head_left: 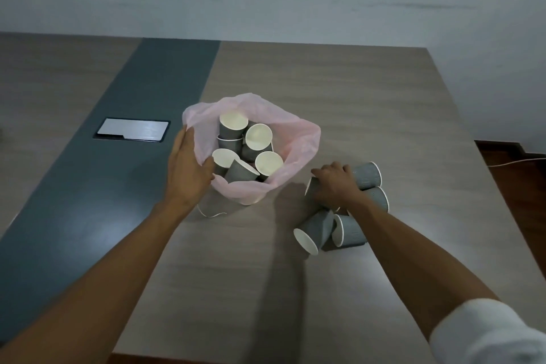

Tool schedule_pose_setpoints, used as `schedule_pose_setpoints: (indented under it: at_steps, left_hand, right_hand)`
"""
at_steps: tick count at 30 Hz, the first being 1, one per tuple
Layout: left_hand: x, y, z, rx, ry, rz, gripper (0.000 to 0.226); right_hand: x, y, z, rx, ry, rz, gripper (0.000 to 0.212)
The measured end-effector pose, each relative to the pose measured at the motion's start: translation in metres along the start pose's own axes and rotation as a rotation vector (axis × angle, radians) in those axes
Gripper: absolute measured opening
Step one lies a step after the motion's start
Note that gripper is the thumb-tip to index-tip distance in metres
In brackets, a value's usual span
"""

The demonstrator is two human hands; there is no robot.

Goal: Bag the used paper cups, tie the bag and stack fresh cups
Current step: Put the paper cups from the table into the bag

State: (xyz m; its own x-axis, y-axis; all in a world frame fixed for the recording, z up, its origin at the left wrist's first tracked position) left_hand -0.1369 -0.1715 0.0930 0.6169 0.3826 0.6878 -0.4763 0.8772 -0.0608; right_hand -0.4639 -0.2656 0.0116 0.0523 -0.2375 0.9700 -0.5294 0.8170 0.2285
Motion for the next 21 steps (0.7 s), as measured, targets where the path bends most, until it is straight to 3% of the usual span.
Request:
schedule_pose_setpoints:
  at_steps: [3,5,7,9,10,12,15,16,19,21]
  left_hand:
    - [0.004,0.001,0.004,-0.025,0.040,0.002,0.081]
    - [0.005,0.002,0.009,-0.065,0.069,0.021,0.082]
    - [0.004,0.000,0.010,-0.089,0.069,0.035,0.077]
    - [0.002,-0.002,0.010,-0.077,0.061,0.041,0.075]
    - [0.002,-0.003,0.010,-0.063,0.061,0.040,0.076]
    - [0.001,-0.006,0.011,-0.044,0.044,0.034,0.078]
    - [-0.001,-0.010,0.014,-0.077,0.017,0.027,0.079]
    - [-0.001,-0.012,0.014,-0.090,0.014,0.022,0.079]
    - [0.001,-0.012,0.013,-0.097,0.002,0.021,0.080]
    - [0.000,-0.009,0.012,-0.108,0.004,0.035,0.078]
  right_hand:
    - [0.040,-0.002,0.001,-0.059,-0.063,0.095,0.057]
    - [0.077,0.000,0.005,-0.159,-0.170,0.251,0.057]
    - [0.115,0.005,0.004,-0.260,-0.488,0.489,0.059]
    - [0.140,0.002,-0.010,-0.258,-0.997,0.681,0.053]
    - [0.147,-0.003,-0.023,-0.205,-1.200,0.716,0.047]
    - [0.149,-0.017,-0.053,-0.110,-1.350,0.654,0.046]
    - [0.128,-0.031,-0.087,-0.110,-1.324,0.409,0.073]
    - [0.120,-0.032,-0.088,-0.147,-1.244,0.396,0.067]
    - [0.103,-0.019,-0.070,-0.222,-0.875,0.420,0.012]
    - [0.089,-0.003,-0.055,-0.166,-0.641,0.173,0.009]
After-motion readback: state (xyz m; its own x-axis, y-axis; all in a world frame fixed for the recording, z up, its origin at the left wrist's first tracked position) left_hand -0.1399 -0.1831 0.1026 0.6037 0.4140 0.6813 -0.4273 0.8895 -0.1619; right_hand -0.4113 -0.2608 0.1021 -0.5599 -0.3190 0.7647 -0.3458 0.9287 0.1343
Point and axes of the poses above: each hand's wrist, its own y-axis away from the middle knuckle, its own x-axis out of the back of the hand, z = x × y, the point moved 2 cm from there along -y, towards the middle knuckle, and after that the axes turned 9 degrees about x, right-handed, at the moved point
